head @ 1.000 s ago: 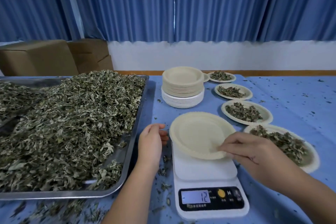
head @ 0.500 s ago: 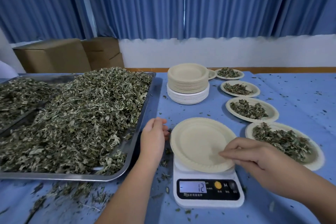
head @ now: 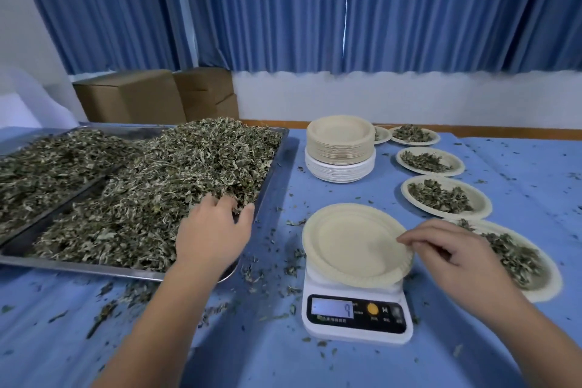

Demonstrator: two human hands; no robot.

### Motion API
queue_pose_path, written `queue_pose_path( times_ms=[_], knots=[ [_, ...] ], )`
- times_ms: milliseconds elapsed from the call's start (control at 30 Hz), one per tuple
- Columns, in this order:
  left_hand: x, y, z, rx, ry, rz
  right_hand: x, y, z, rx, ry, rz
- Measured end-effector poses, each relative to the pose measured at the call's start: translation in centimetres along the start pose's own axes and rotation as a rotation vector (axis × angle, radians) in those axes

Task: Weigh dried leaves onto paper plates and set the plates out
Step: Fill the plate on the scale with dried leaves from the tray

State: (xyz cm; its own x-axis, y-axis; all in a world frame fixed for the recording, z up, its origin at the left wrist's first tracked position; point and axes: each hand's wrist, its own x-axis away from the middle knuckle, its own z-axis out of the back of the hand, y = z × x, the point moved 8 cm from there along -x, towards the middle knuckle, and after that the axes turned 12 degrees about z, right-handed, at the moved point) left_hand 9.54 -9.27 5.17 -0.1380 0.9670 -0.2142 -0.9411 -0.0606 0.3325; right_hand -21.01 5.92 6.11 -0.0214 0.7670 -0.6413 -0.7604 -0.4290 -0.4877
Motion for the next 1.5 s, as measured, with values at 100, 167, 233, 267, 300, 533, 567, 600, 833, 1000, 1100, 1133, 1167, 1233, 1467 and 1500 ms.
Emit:
queue_pose_path(
  times_ms=[100, 167, 233, 267, 300, 533, 567, 600, 833, 1000, 1100, 1133, 1167, 1233, 1467, 1500],
  knots=[
    [-1.1, -1.6, -2.5, -0.195, -0.243, 0.0, 0.2, 0.1, -0.1, -0.024, 0.003, -0.028],
    [-0.8, -2.3, -3.8, -0.21, -0.401, 0.004, 0.2, 0.3, -0.1, -0.033, 0.003, -0.045],
    [-0.2, -2.3, -4.6, -0.094, -0.554, 0.021, 0.3, 0.6, 0.0, -0.036, 0.006, -0.058],
    [0.1, -2.0, -4.6, -0.024, -0.596, 0.024, 0.2, 0.7, 0.0, -0.037, 0.01, -0.061],
    [0.3, -1.8, -4.4, 0.036, -0.607, 0.019, 0.3, 0.7, 0.0, -0.04, 0.017, -0.063],
    [-0.4, -1.5, -2.5, 0.027, -0.387, -0.043, 0.3, 0.8, 0.3, -0.061, 0.051, -0.052],
    [0.0, -1.7, -3.2, -0.008, -0.472, -0.029, 0.3, 0.8, 0.3, -0.058, 0.048, -0.05],
    [0.5, -2.0, -4.0, -0.037, -0.557, -0.023, 0.3, 0.9, 0.3, -0.055, 0.049, -0.05],
    [0.7, -2.0, -2.5, -0.037, -0.37, -0.074, 0.5, 1.3, 0.6, -0.048, 0.074, -0.04],
    [2.7, -3.1, -4.3, -0.186, -0.511, -0.081, 0.5, 1.2, 0.4, -0.05, 0.068, -0.031],
    [3.4, -2.9, -4.0, -0.254, -0.419, -0.14, 0.5, 1.3, 0.5, -0.046, 0.081, -0.037],
    [3.6, -2.7, -3.7, -0.253, -0.372, -0.156, 0.5, 1.3, 0.6, -0.042, 0.083, -0.036],
    [3.8, -2.5, -3.4, -0.25, -0.327, -0.165, 0.5, 1.3, 0.6, -0.038, 0.083, -0.033],
    [4.2, -2.1, -2.7, -0.236, -0.234, -0.176, 0.5, 1.2, 0.6, -0.029, 0.081, -0.028],
    [4.1, -2.8, -1.7, -0.078, -0.126, -0.161, 0.5, 1.1, 0.5, -0.03, 0.082, -0.031],
    [3.9, -2.9, -1.6, -0.058, -0.129, -0.153, 0.5, 1.1, 0.5, -0.029, 0.083, -0.031]
  ],
)
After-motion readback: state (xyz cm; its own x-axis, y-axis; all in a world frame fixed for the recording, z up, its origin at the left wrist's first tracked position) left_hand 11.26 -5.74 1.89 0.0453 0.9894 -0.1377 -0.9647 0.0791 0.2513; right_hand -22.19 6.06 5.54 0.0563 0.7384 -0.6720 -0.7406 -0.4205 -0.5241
